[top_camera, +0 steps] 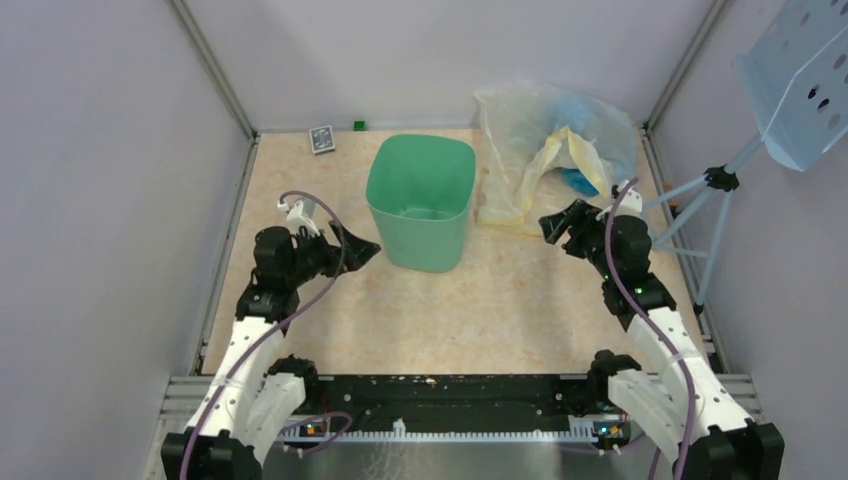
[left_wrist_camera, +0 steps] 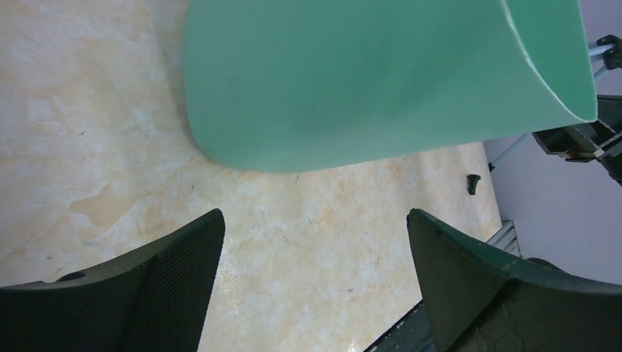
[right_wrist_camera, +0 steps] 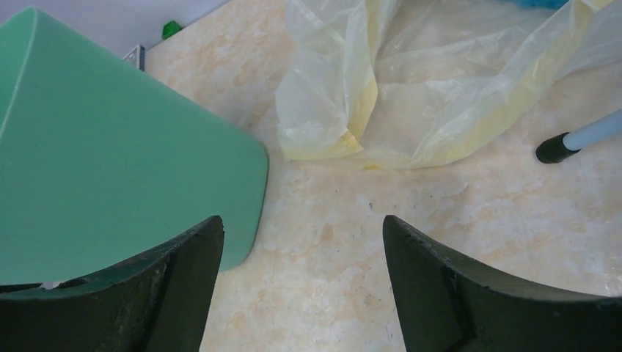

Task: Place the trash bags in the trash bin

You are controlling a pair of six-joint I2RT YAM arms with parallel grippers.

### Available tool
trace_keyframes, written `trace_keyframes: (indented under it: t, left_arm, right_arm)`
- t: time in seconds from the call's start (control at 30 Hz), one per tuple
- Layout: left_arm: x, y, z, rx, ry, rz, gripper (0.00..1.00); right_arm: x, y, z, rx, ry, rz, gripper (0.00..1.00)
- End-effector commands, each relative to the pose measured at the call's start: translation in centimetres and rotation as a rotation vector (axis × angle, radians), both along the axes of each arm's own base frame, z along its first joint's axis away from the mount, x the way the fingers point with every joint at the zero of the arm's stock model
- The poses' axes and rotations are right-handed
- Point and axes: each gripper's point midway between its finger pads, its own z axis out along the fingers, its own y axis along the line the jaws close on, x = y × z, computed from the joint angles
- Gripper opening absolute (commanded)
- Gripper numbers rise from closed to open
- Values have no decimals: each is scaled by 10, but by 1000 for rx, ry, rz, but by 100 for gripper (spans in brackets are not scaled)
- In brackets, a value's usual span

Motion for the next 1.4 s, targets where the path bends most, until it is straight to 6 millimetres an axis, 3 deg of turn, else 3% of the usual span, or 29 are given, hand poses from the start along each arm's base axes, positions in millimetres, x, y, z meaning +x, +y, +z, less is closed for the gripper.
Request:
trace_keyframes:
  t: [0.0,0.17,0.4,0.53,0.63,0.8,0.93,1.07,1.37]
  left_arm:
    - [11,-13,8,-62,-8,-65,99]
    - [17,-26,-16,-158,87,-68,99]
    - [-4,-66,-41,-264,117,-40,99]
    - [-15,-74,-52,-339,100,43,99]
    - [-16,-75,-60,-367,85,102,99]
    - [-13,-98,-65,-363,76,80,99]
    - [-2,-118,-70,-358,84,55,98]
    - [12,-130,-79,-330,95,52,99]
    - [59,-124,-81,-304,50,179,99]
  right_arm:
    - [23,-4,41,11,-93,-52,78]
    - [40,11,42,74,-86,-13,74]
    - [72,-20,23,62,6,-249,73]
    - [93,-30,24,48,-3,-326,73]
    - [107,-41,18,28,-14,-403,71]
    - [134,-43,-3,-36,12,-421,69]
    - [162,-24,-19,-80,47,-318,68]
    - [184,-17,-46,-101,132,-307,69]
    - [209,-4,-89,-105,197,-264,65]
